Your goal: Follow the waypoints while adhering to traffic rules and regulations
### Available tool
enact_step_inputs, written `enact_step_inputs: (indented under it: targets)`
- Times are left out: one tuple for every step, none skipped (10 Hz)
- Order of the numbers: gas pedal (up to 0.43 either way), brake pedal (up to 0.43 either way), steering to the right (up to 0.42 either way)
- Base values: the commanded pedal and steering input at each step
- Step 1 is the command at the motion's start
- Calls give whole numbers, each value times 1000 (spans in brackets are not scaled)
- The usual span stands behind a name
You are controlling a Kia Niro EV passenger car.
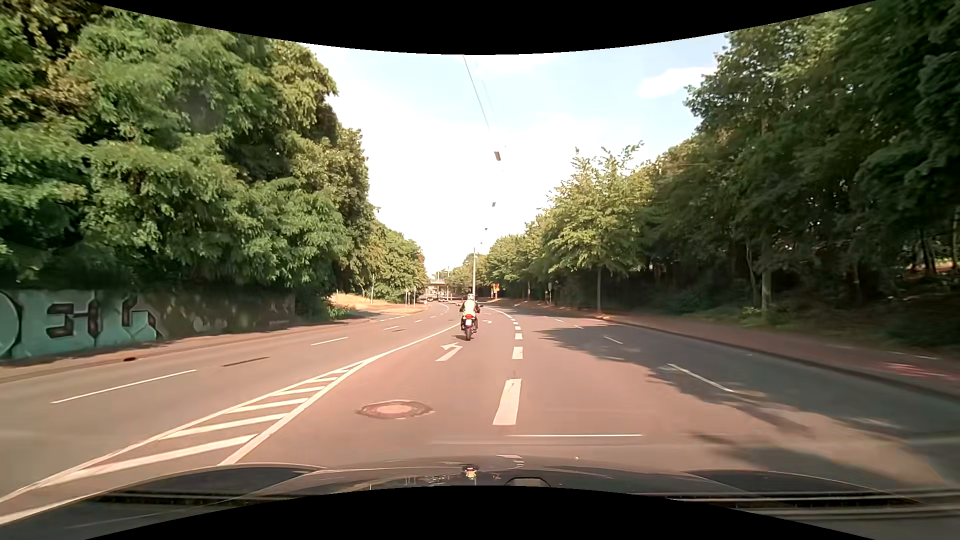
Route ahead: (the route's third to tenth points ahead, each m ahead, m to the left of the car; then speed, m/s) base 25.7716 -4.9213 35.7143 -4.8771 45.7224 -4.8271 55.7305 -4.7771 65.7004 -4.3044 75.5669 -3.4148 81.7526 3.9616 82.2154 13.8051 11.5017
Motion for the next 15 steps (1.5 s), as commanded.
enact_step_inputs:
  targets:
    - [87,0,-16]
    - [87,0,-11]
    - [87,0,-11]
    - [87,0,-10]
    - [79,0,-10]
    - [79,0,-8]
    - [67,0,-2]
    - [67,0,-2]
    - [59,0,-2]
    - [59,0,-1]
    - [59,0,4]
    - [59,0,9]
    - [59,0,9]
    - [59,0,8]
    - [59,0,8]
